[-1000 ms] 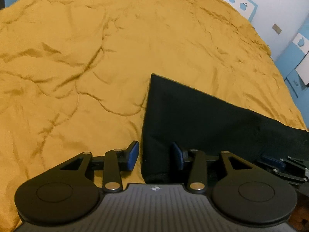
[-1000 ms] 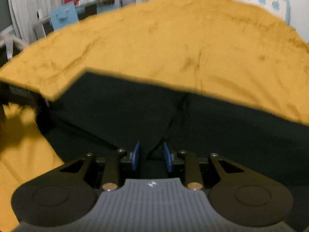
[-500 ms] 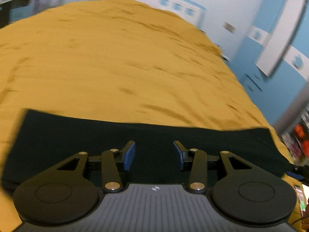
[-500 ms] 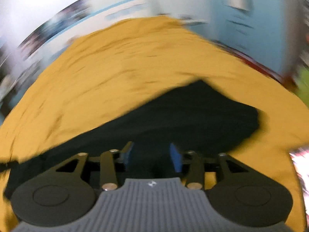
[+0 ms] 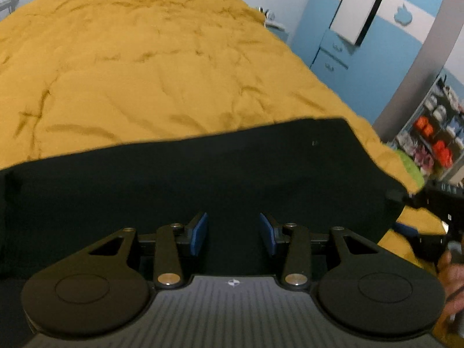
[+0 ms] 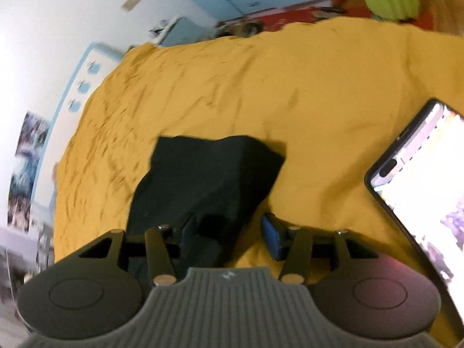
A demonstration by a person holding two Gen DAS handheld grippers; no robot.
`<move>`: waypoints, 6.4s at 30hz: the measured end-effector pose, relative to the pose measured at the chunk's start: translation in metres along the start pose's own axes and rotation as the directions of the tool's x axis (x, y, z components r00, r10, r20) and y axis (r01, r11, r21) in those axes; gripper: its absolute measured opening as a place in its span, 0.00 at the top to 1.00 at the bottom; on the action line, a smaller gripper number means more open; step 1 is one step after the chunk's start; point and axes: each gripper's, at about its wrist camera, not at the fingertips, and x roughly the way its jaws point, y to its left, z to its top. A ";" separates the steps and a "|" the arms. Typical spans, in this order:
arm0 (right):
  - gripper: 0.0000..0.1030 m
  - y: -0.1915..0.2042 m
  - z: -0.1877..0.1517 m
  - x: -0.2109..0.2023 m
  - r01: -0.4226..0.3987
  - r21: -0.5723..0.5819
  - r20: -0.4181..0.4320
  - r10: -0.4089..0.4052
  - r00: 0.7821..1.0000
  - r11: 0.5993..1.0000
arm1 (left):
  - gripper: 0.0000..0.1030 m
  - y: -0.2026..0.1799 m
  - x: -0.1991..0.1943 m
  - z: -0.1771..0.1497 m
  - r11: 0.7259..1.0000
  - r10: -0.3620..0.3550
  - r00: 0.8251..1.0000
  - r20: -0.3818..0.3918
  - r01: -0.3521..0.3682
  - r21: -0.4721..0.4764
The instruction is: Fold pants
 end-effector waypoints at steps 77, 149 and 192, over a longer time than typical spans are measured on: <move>0.91 0.167 -0.291 -0.010 -0.010 -0.936 -0.103 0.246 0.964 -0.352 | 0.34 0.136 -0.013 -0.020 0.639 -0.366 0.928 0.074 0.309 -0.705; 0.85 0.182 -0.182 -0.003 -0.210 -0.967 -0.180 0.195 0.964 0.145 | 0.90 0.186 -0.046 -0.038 0.696 -0.181 0.976 0.117 0.211 -0.687; 0.72 0.273 -0.319 0.062 -0.435 -0.757 -0.478 0.041 0.878 0.488 | 0.40 0.301 -0.173 -0.082 0.739 0.193 0.969 0.153 -0.041 -0.672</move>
